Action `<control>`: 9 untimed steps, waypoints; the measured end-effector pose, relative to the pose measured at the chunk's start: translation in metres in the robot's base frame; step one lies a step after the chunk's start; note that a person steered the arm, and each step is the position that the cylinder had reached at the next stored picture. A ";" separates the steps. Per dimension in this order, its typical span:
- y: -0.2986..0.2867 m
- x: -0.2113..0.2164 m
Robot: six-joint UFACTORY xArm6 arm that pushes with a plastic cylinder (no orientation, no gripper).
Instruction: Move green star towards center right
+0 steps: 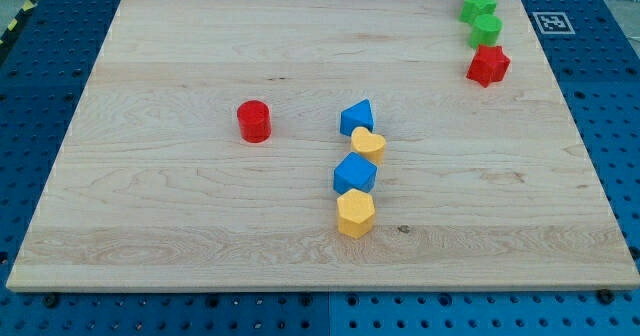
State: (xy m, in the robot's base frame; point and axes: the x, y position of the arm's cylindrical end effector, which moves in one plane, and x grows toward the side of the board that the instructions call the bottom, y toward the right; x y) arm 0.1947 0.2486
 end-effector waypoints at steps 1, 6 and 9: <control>0.007 0.007; -0.111 0.039; -0.113 0.048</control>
State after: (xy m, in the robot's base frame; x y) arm 0.2426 0.1354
